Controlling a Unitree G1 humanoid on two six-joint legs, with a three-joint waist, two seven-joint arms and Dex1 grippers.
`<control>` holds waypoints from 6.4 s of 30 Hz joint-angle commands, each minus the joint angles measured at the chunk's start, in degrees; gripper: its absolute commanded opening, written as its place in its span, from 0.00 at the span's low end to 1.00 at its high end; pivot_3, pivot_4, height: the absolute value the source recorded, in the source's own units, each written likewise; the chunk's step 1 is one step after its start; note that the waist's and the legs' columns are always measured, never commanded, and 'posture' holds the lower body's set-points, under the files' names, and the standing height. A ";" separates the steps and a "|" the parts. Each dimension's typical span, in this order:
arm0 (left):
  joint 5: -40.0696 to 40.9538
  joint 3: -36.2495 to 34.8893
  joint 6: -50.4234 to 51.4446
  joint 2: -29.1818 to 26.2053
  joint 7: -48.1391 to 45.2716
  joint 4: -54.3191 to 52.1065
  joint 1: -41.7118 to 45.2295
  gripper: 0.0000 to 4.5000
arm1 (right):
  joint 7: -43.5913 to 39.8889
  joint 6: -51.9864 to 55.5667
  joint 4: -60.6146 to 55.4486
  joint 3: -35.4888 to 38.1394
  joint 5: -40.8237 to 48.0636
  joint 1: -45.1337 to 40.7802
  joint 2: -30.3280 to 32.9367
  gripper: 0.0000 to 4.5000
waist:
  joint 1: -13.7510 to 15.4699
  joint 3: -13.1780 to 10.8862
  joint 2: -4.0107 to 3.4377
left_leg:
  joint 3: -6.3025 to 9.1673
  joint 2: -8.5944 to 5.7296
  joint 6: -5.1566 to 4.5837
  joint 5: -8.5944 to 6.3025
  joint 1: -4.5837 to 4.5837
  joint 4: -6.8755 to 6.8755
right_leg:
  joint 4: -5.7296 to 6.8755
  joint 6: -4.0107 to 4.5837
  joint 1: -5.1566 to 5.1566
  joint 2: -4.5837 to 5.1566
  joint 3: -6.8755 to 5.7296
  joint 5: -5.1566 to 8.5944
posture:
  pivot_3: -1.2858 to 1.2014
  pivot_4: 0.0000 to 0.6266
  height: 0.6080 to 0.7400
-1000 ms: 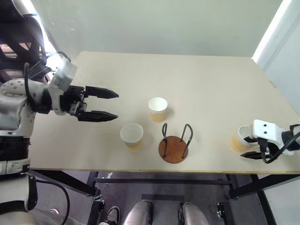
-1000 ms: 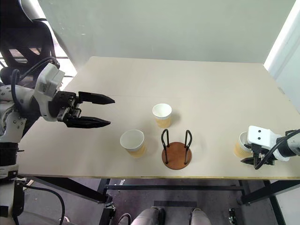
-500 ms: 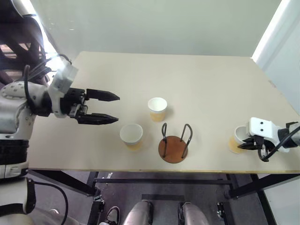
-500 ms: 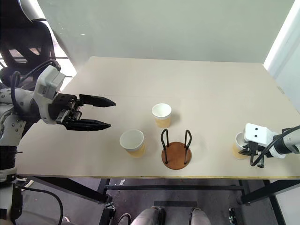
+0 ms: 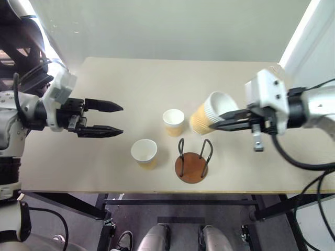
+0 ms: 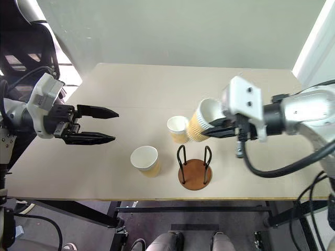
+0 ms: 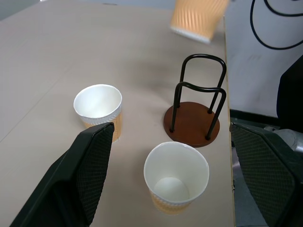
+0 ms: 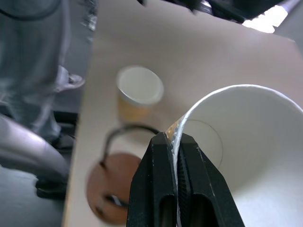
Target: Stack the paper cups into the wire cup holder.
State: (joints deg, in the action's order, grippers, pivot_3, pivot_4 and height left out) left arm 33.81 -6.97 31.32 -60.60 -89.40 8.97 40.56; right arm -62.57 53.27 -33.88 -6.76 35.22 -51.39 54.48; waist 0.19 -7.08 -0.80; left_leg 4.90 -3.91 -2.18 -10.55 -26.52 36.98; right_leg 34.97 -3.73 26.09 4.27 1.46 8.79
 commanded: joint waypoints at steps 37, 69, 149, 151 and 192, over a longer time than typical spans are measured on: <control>13.84 -12.36 10.71 -1.97 4.76 -11.69 -8.58 0.93 | -3.22 -6.24 1.27 -10.85 -8.41 3.37 -0.36 0.01 | -0.06 0.00 0.01 | 0.00 0.06 0.18 -0.04 0.12 -0.01 | 0.07 0.30 -0.01 -0.01 -0.03 -0.07 | 0.52 0.24 1.00; 5.35 1.87 -5.55 -17.92 -3.10 -8.89 -16.62 0.93 | -9.71 4.82 13.83 26.85 14.33 0.11 9.97 0.68 | 0.40 0.04 0.09 | 0.10 0.04 0.31 -0.24 -0.19 -0.25 | -0.01 0.98 0.28 -0.03 -0.02 0.32 | 0.52 0.24 1.00; 29.57 73.84 -46.05 17.00 -3.10 20.51 57.44 0.00 | 16.88 18.04 -15.77 101.49 52.07 64.58 10.28 0.69 | 1.27 -0.11 -0.08 | -0.01 -0.45 -0.98 -0.98 -0.78 0.77 | -0.04 -1.50 -0.02 0.51 -0.07 0.64 | 0.52 0.24 1.00; 30.10 77.22 -48.14 16.26 -3.10 19.07 58.49 0.00 | 17.86 16.80 -16.51 103.62 53.78 67.38 9.62 0.69 | 1.27 -0.11 -0.11 | -0.14 -0.42 -1.15 -1.08 -0.69 0.99 | 0.00 -1.73 -0.14 0.48 -0.06 0.70 | 0.52 0.24 1.00; 29.66 95.84 -59.39 30.15 -3.10 32.43 60.47 0.00 | 19.85 -24.68 -26.12 128.48 70.51 123.04 -15.01 0.69 | 2.46 -0.26 0.18 | -0.40 -0.40 -1.10 -2.01 -0.44 2.19 | 0.09 -1.28 -1.02 0.57 -0.06 0.98 | 0.52 0.24 1.00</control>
State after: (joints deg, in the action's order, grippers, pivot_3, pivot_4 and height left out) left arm 63.28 89.28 -28.29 -30.27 -90.84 40.92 100.57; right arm -41.80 31.05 -60.40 120.46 105.58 70.75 40.09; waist 2.65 -7.34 -0.62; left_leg 4.50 -4.32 -3.29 -12.58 -26.96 39.16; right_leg 35.07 -5.05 25.06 4.84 1.39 9.81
